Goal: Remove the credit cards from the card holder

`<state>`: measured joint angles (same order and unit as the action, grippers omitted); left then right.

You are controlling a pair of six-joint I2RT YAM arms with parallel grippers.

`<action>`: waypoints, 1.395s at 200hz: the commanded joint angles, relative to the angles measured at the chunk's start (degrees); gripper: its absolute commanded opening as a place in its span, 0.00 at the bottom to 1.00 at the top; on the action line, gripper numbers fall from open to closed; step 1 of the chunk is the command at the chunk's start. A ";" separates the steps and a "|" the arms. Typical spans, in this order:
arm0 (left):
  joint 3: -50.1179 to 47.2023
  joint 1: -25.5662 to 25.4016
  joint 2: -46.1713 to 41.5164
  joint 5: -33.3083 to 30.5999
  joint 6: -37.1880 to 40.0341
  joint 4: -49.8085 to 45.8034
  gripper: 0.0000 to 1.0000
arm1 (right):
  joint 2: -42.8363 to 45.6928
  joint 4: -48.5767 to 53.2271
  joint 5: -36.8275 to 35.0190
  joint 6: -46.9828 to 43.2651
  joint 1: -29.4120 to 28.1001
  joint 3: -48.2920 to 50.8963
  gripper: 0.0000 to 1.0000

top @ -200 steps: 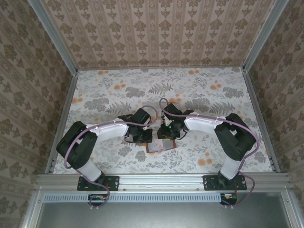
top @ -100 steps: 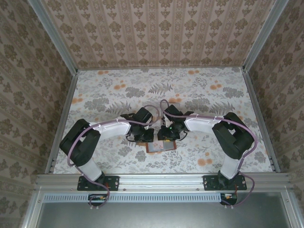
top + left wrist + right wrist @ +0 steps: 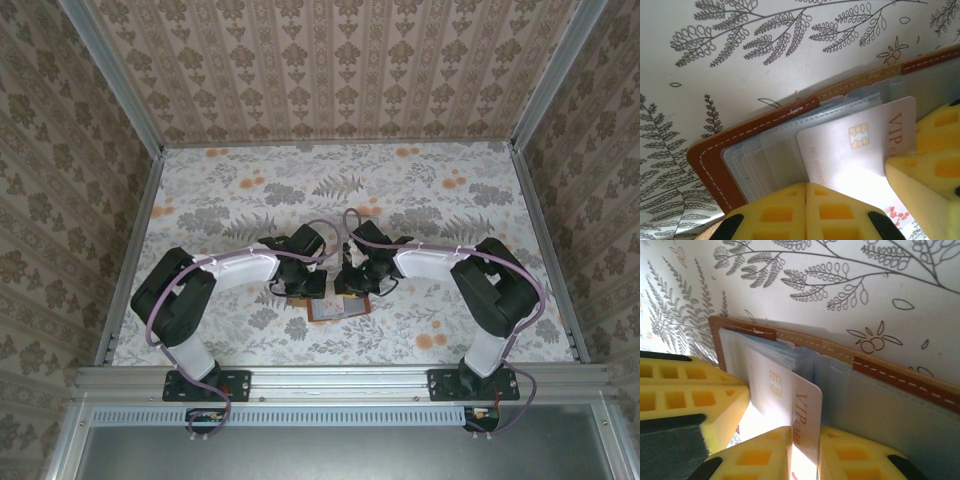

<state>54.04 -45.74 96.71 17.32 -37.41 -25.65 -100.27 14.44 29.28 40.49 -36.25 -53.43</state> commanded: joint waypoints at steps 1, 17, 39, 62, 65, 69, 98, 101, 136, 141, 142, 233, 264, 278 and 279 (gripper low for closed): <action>-0.22 -0.62 1.91 -2.98 1.48 -5.10 0.07 | 1.90 -0.67 2.03 0.59 0.30 0.70 0.16; -0.02 -0.73 1.79 -3.22 1.48 -5.36 0.07 | 2.18 -0.57 1.85 0.49 0.38 0.83 0.14; -0.07 -0.69 1.57 -3.43 1.47 -5.46 0.07 | 2.58 0.94 0.35 -0.35 0.48 0.88 0.12; -0.25 -0.69 1.29 -3.61 1.51 -5.55 0.07 | 3.09 2.81 -1.21 -1.58 1.08 1.07 0.11; -0.33 -0.69 1.23 -3.61 1.47 -5.55 0.07 | 3.14 3.08 -1.28 -1.66 1.21 1.05 0.11; -0.37 -0.71 1.17 -3.67 1.47 -5.55 0.07 | 3.22 3.32 -1.45 -1.93 1.34 1.07 0.11; -0.64 -0.70 0.69 -3.78 1.51 -5.63 0.07 | 4.28 6.21 -3.39 -3.80 2.30 1.05 0.11; -0.69 -0.75 0.63 -3.79 1.48 -5.62 0.07 | 4.37 6.60 -3.57 -4.02 2.44 1.05 0.11; -0.63 -0.74 -0.01 -3.87 1.53 -5.64 0.07 | 6.08 10.57 -5.97 -6.70 4.06 1.06 0.11; -0.68 -0.75 -0.09 -3.87 1.48 -5.68 0.07 | 6.26 10.99 -6.09 -7.05 4.23 1.05 0.11; -0.64 -0.76 -0.10 -3.87 1.47 -5.70 0.07 | 6.33 11.11 -6.17 -7.12 4.29 1.05 0.11; -0.91 -0.76 -0.37 -3.00 1.02 -4.27 0.07 | 6.29 7.93 -0.46 -6.47 4.35 1.64 0.11; -0.92 -0.73 -0.37 -2.74 0.93 -3.97 0.07 | 5.51 6.13 1.45 -5.12 3.33 1.49 0.11; -0.88 -0.76 -0.37 -2.73 0.93 -3.87 0.07 | 5.33 6.22 1.42 -4.86 2.95 1.29 0.12; -0.87 -0.71 -0.37 -2.73 0.93 -3.87 0.07 | 5.33 6.22 1.42 -4.86 2.95 1.29 0.12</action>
<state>54.30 -46.11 96.47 16.05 -37.26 -26.81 -94.52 21.63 28.36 34.35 -32.29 -52.47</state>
